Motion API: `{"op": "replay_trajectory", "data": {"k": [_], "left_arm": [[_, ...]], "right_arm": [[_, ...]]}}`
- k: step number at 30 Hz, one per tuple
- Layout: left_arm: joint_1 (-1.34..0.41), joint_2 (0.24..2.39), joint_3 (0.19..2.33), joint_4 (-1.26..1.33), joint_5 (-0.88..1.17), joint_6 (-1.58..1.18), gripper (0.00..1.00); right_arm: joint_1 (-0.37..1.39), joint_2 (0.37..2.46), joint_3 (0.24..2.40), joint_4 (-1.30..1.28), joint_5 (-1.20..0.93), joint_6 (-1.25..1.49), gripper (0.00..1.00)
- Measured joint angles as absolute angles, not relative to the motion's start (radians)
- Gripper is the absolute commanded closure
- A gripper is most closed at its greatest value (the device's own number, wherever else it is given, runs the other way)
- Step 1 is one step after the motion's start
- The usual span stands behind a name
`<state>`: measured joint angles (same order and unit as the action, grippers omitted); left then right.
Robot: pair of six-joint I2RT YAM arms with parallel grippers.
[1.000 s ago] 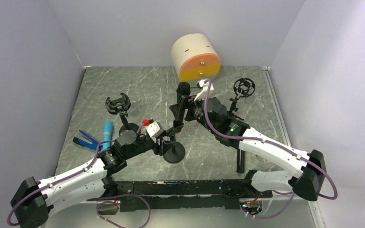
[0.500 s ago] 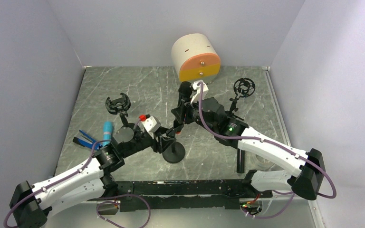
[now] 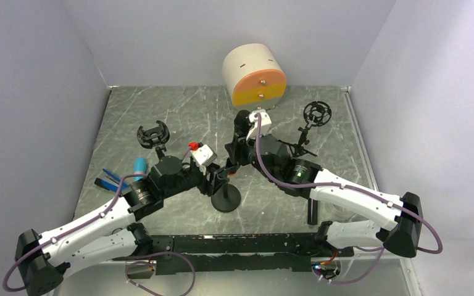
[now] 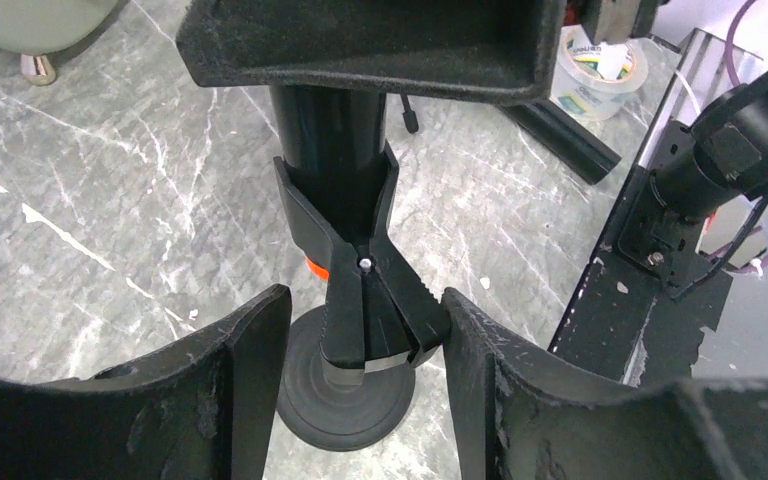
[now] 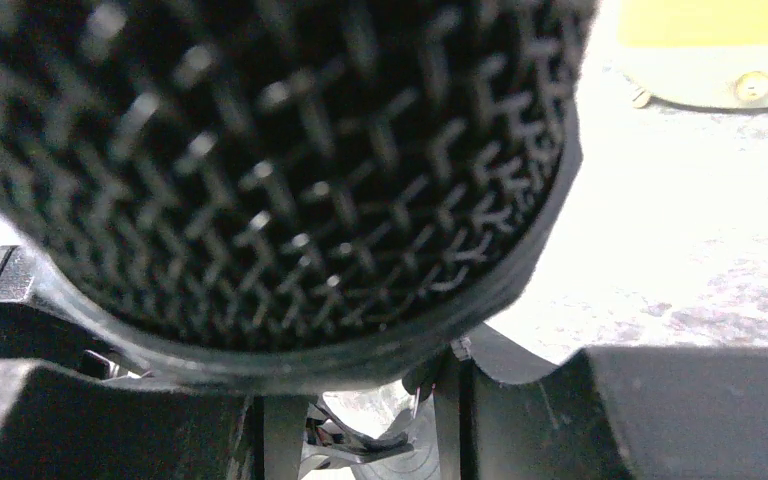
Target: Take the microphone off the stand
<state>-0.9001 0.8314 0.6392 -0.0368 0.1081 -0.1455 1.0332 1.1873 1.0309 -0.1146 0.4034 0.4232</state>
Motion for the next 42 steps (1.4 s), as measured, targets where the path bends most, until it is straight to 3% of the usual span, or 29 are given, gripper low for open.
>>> {"op": "replay_trajectory", "data": {"k": [7, 13, 17, 19, 24, 27, 31, 34, 35, 38, 40, 42], "left_arm": [[-0.909, 0.849, 0.664, -0.079, 0.134, -0.120, 0.54], [-0.914, 0.861, 0.670, -0.086, 0.135, -0.117, 0.42], [-0.914, 0.860, 0.670, -0.105, 0.133, -0.116, 0.43], [-0.914, 0.855, 0.670, -0.121, 0.132, -0.116, 0.48], [-0.916, 0.846, 0.670, -0.134, 0.137, -0.112, 0.70], [-0.917, 0.841, 0.670, -0.138, 0.134, -0.112, 0.77], [-0.917, 0.839, 0.670, -0.143, 0.133, -0.110, 0.77], [-0.917, 0.839, 0.670, -0.143, 0.133, -0.109, 0.89], [-0.917, 0.839, 0.670, -0.143, 0.133, -0.109, 0.88], [-0.917, 0.840, 0.670, -0.143, 0.133, -0.108, 0.62], [-0.917, 0.842, 0.670, -0.142, 0.134, -0.108, 0.51], [-0.917, 0.847, 0.672, -0.139, 0.134, -0.108, 0.47]], "right_arm": [[1.118, 1.176, 1.031, -0.126, 0.551, 0.410, 0.61], [1.135, 1.176, 1.031, -0.132, 0.604, 0.411, 0.60], [1.139, 1.176, 1.031, -0.133, 0.620, 0.411, 0.60], [1.140, 1.176, 1.031, -0.133, 0.621, 0.411, 0.59], [1.140, 1.176, 1.031, -0.133, 0.619, 0.411, 0.59], [1.140, 1.176, 1.031, -0.131, 0.616, 0.411, 0.58], [1.140, 1.177, 1.031, -0.131, 0.614, 0.411, 0.59], [1.140, 1.177, 1.031, -0.131, 0.609, 0.411, 0.59], [1.140, 1.177, 1.031, -0.131, 0.609, 0.411, 0.59], [1.140, 1.177, 1.031, -0.131, 0.609, 0.411, 0.59], [1.140, 1.177, 1.031, -0.131, 0.609, 0.411, 0.59], [1.140, 1.177, 1.031, -0.131, 0.609, 0.410, 0.59]]}}
